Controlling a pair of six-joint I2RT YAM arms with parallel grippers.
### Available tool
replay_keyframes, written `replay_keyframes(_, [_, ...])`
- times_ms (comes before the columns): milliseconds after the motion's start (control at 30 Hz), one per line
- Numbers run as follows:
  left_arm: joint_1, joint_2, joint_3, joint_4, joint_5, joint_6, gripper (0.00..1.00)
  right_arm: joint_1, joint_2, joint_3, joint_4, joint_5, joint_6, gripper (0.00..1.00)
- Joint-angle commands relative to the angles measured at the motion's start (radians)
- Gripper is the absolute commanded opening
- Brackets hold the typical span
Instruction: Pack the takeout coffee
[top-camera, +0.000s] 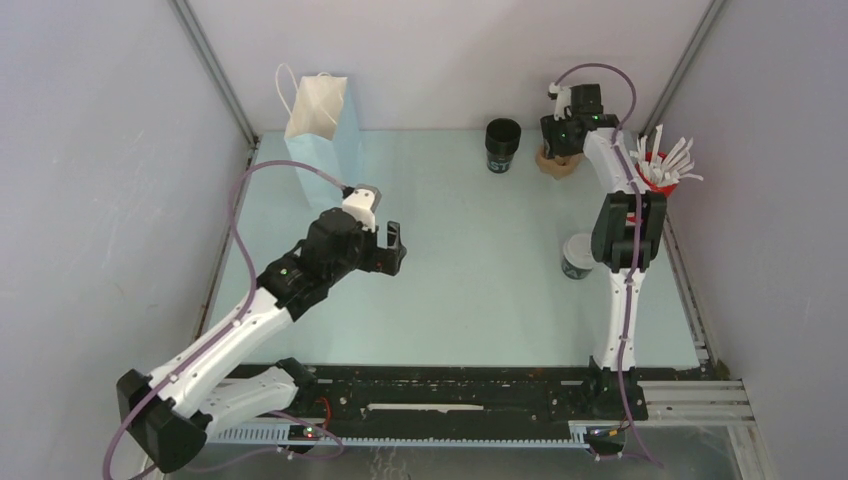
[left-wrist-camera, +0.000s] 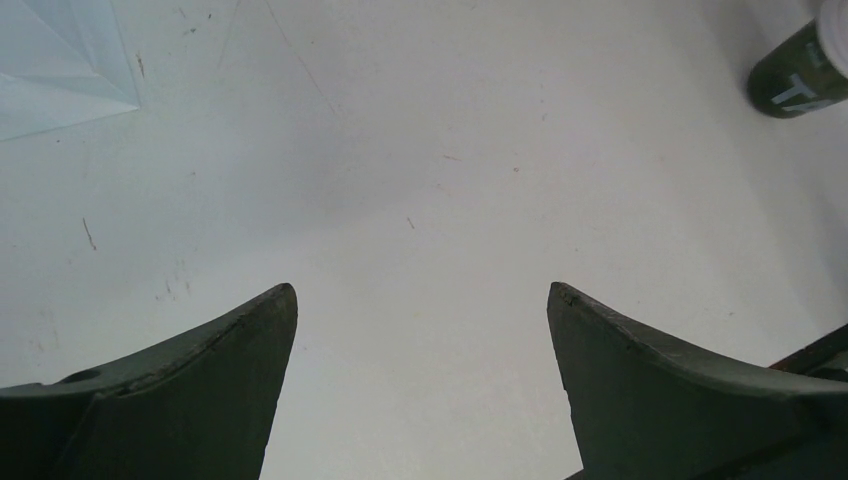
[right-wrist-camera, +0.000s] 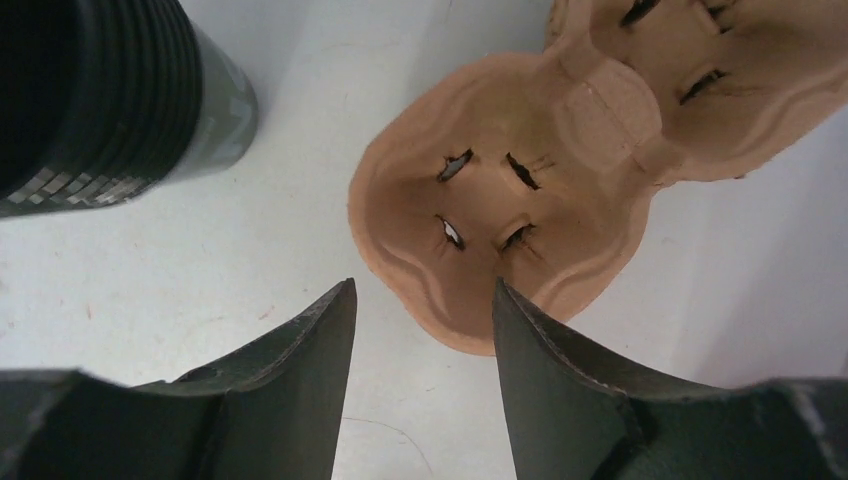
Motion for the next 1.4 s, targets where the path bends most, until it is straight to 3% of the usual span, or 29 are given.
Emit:
replay_keyframes(0, [0.004,0.052,0.073,0.068,-0.030,0.046,1.00,-0.082,-0.003,0.054,0.014,-0.268,-0.085,0.61])
replay_keyframes(400, [0.064,0.095,0.064,0.093,0.018,0.024,1.00,-0.132,0.081,0.083,-0.003,-0.477,-0.098,0.60])
replay_keyframes(700, [0.090,0.109,0.055,0.110,0.046,0.010,1.00,-0.135,0.131,0.102,-0.021,-0.511,-0.126,0.63])
replay_keyframes(967, [0.098,0.112,0.052,0.114,0.054,0.006,1.00,-0.141,0.165,0.156,-0.052,-0.565,-0.126,0.50])
replay_keyframes(1167, [0.098,0.113,0.047,0.119,0.062,0.005,1.00,-0.153,0.168,0.159,-0.052,-0.615,-0.106,0.49])
replay_keyframes(1367, [0.099,0.117,0.048,0.120,0.067,0.005,1.00,-0.160,0.172,0.169,-0.063,-0.635,-0.106,0.37])
